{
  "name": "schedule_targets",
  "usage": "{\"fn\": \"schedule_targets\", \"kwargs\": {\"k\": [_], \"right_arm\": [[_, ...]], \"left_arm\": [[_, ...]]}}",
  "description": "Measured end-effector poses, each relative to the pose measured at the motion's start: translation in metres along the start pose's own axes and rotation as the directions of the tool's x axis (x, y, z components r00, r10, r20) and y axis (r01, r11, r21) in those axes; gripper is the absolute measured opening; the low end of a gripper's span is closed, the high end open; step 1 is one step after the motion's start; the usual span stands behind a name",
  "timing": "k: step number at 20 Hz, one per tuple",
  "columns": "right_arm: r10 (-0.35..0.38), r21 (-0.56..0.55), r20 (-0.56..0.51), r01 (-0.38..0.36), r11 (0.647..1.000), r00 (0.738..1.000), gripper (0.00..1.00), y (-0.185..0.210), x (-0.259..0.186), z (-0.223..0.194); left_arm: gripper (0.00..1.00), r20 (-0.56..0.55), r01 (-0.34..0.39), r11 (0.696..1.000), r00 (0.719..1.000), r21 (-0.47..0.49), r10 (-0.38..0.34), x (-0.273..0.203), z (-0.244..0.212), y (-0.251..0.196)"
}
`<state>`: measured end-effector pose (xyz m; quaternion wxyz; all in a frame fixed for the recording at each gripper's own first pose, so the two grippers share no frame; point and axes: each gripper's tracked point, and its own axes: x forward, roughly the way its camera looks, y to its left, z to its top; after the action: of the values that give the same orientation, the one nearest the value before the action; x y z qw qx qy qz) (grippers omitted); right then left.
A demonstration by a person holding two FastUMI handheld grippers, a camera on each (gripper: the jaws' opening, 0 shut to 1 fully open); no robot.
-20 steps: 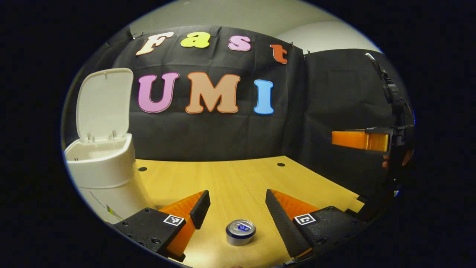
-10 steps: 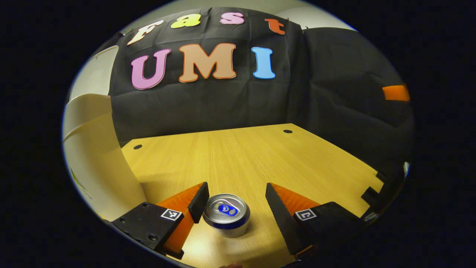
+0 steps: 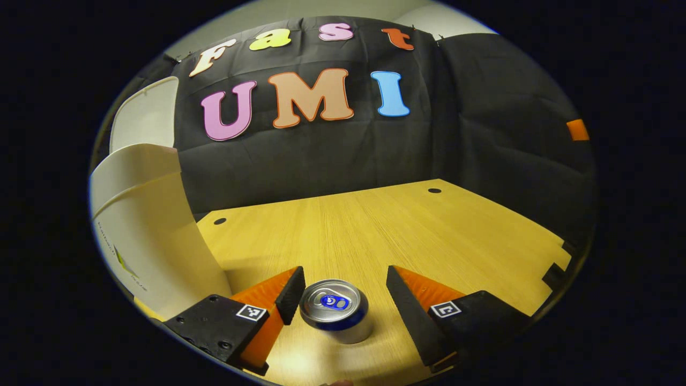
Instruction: Press the lid of the desktop garbage bin to open it, pick up the crumpled paper on the desktop and throw it into the bin, then pick up the pop can on the desktop and drop it into the bin, and finally close the garbage bin lid.
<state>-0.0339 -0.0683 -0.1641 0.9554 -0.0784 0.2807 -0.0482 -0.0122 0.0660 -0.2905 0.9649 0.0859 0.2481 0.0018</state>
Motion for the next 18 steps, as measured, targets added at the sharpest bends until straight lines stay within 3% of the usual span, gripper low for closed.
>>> {"fn": "schedule_targets", "kwargs": {"k": [9,11,12,18], "right_arm": [[0.012,-0.002,0.007,-0.012,1.0,1.0,0.99,0.003,-0.006,0.0],[0.012,-0.002,0.007,-0.012,1.0,1.0,0.99,0.003,-0.007,-0.002],[0.012,-0.004,0.008,-0.012,1.0,1.0,0.99,0.003,-0.007,-0.002],[0.03,-0.002,0.028,-0.03,1.0,0.999,0.99,0.014,-0.007,0.003]], "left_arm": [[0.94,-0.071,0.041,0.999,0.997,-0.029,-0.043,0.001,-0.026,-0.009],[0.87,-0.081,0.051,0.998,0.995,-0.037,-0.054,0.001,-0.029,-0.01],[0.79,-0.079,0.058,0.998,0.995,-0.037,-0.061,0.001,-0.028,-0.011],[0.77,0.009,0.058,0.998,0.998,-0.007,-0.058,-0.013,0.02,0.003]]}}
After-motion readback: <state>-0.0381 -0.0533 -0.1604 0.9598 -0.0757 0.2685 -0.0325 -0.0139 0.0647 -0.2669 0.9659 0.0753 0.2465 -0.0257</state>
